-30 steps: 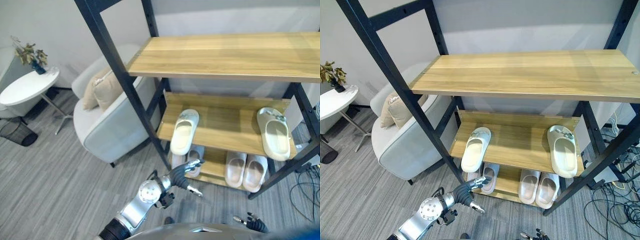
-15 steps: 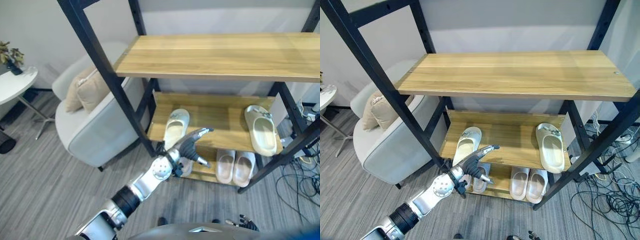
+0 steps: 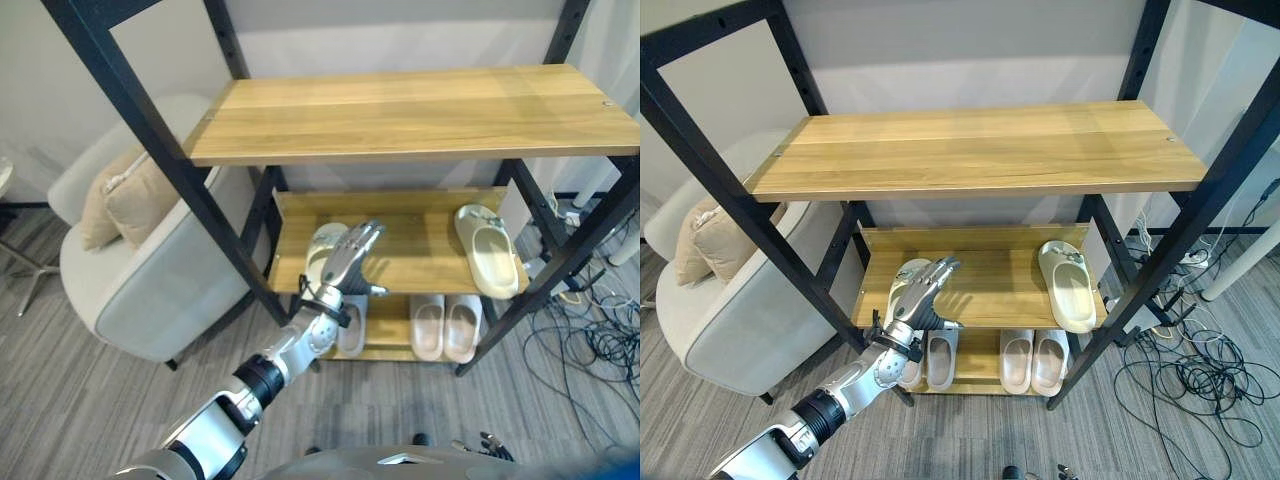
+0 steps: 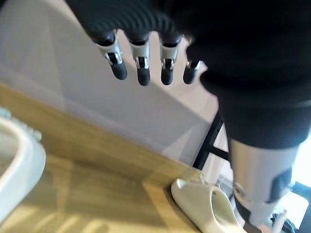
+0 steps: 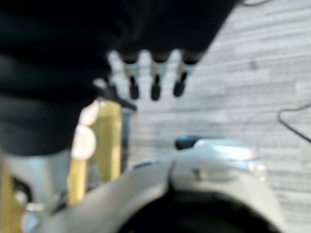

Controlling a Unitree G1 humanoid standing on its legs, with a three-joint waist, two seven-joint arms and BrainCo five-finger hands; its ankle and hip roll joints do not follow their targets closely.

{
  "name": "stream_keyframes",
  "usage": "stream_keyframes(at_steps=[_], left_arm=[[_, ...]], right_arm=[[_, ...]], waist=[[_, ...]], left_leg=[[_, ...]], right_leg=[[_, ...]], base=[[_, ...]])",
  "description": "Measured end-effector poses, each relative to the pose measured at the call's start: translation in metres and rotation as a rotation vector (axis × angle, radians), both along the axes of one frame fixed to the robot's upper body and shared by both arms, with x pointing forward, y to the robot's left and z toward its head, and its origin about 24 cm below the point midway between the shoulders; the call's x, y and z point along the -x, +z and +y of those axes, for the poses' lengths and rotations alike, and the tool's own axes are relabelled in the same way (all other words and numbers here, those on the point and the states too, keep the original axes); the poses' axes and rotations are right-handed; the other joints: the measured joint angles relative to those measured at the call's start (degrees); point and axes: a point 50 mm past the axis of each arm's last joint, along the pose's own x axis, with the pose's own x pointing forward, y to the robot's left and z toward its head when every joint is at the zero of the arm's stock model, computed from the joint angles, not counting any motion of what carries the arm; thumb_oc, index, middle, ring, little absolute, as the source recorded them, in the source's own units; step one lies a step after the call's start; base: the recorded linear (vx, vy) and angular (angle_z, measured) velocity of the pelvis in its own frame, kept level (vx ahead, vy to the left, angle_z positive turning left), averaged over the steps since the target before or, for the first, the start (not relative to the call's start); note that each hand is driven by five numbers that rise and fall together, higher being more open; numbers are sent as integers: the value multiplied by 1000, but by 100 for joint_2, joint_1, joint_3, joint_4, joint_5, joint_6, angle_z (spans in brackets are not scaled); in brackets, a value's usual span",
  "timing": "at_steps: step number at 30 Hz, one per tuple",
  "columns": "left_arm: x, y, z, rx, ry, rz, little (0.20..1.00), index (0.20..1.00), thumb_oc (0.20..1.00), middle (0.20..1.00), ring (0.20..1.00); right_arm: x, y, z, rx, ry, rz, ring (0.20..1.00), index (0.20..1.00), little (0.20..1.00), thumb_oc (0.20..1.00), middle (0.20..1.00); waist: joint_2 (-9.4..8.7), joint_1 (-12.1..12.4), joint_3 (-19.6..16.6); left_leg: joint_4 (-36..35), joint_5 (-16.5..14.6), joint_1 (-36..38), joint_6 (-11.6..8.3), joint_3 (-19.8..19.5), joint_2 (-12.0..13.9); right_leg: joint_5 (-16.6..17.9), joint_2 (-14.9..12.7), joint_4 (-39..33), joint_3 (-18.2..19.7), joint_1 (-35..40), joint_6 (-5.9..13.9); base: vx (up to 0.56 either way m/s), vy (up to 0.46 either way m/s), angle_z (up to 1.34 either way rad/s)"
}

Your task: Arrange the slippers neatly on the shoe rack.

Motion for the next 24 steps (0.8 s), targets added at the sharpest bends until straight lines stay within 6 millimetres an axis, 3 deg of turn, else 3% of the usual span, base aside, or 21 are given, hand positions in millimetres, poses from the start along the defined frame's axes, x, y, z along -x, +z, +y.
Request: stream_keyframes(at_steps=[9,14,24], left_arm=[[-5,0,28,-143,26,-54,1000,1000,1000,1000,1000],[-14,-12,40,-268,83,-21,1000,1000,1000,1000,1000],[-25,-5,49,-328,192,-84,1000,1000,1000,1000,1000]], right_arm=[[9,0,-2,-1,-18,17,1000,1000,1000,1000,1000],[11,0,-2,-20,-28,17,1000,1000,1000,1000,1000],[9,0,-2,-22,-24,4,1000,1000,1000,1000,1000]], waist=[[-10,19,-122],[-19,-15,-166],[-3,-102,-187]], left_leg=[[-3,-5,-1,-7,-6,16],[-3,-4,-2,-7,-3,10],[3,11,-195,-4,61,10]], right_leg=[[-7,6,-1,-2,-3,7],[-6,5,-1,0,-4,8],[45,8,1,65,-236,-2]], base=[[0,0,0],[0,0,0],[-14,7,-3]])
